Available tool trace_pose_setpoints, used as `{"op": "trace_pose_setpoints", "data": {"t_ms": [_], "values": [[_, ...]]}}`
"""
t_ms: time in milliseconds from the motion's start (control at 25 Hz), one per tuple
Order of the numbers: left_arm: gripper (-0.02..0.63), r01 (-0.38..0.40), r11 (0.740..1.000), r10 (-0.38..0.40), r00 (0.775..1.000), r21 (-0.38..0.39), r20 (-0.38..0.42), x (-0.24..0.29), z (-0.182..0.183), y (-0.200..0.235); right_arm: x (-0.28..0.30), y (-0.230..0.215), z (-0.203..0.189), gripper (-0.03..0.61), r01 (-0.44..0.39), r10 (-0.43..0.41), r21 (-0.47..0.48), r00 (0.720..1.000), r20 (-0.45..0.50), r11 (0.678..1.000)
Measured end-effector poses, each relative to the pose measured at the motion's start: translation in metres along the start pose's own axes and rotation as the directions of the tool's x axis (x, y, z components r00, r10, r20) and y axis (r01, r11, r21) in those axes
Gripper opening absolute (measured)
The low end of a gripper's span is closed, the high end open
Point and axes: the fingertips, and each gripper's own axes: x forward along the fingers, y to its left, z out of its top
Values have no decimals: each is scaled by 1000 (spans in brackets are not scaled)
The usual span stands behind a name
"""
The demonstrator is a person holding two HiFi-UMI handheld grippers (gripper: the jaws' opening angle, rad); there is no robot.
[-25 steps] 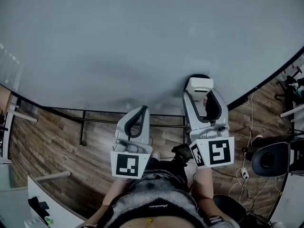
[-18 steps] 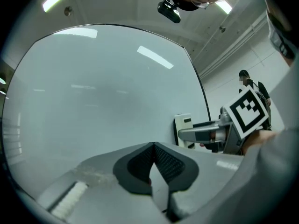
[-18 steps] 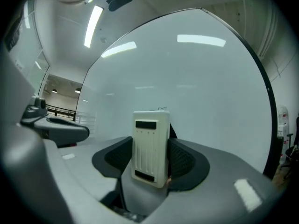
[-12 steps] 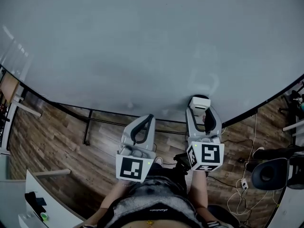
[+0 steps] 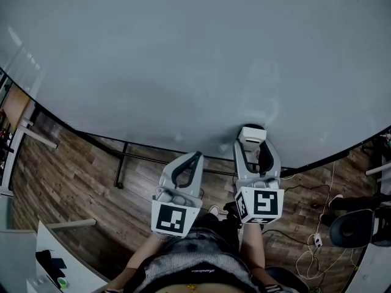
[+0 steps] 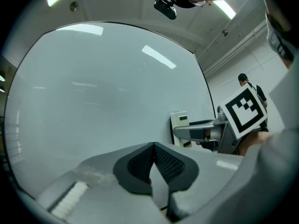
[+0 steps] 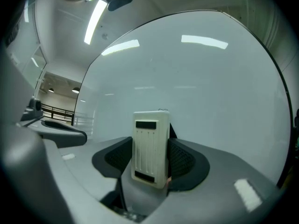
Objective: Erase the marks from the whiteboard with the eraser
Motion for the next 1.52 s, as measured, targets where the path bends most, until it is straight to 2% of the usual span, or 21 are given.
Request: {"op": "trace_pose_setpoints", "data": {"t_ms": [280, 680, 880, 960, 1160, 1280, 1520], "values": [[5, 27, 1000, -27, 1000, 1, -1, -29, -8, 51, 17, 61, 5, 241, -1, 1, -19, 1000, -7, 1000], [5, 49, 999, -49, 999, -17, 12, -53, -20, 106, 45, 115, 9, 241, 3, -5, -62, 1000, -25, 998], [5, 47, 999, -46, 999, -9, 8, -63, -26, 141, 67, 151, 8, 241, -18, 18, -22, 1000, -10, 1000], [5, 43, 999, -43, 999, -6, 7, -68, -28, 150, 72, 163, 8, 241, -26, 26, -31, 1000, -11, 999], [5, 3, 1000, -3, 1000, -19, 12, -94, -32, 192, 96, 226, 5, 242, -124, 122, -56, 992, -34, 991], [5, -23, 999, 23, 1000, -25, 7, -111, -35, 213, 104, 246, 3, 242, -103, 100, -88, 994, -37, 991], [5, -44, 998, 44, 999, -36, 1, -128, -37, 236, 102, 248, 7, 242, -90, 89, -58, 996, -33, 994]]}}
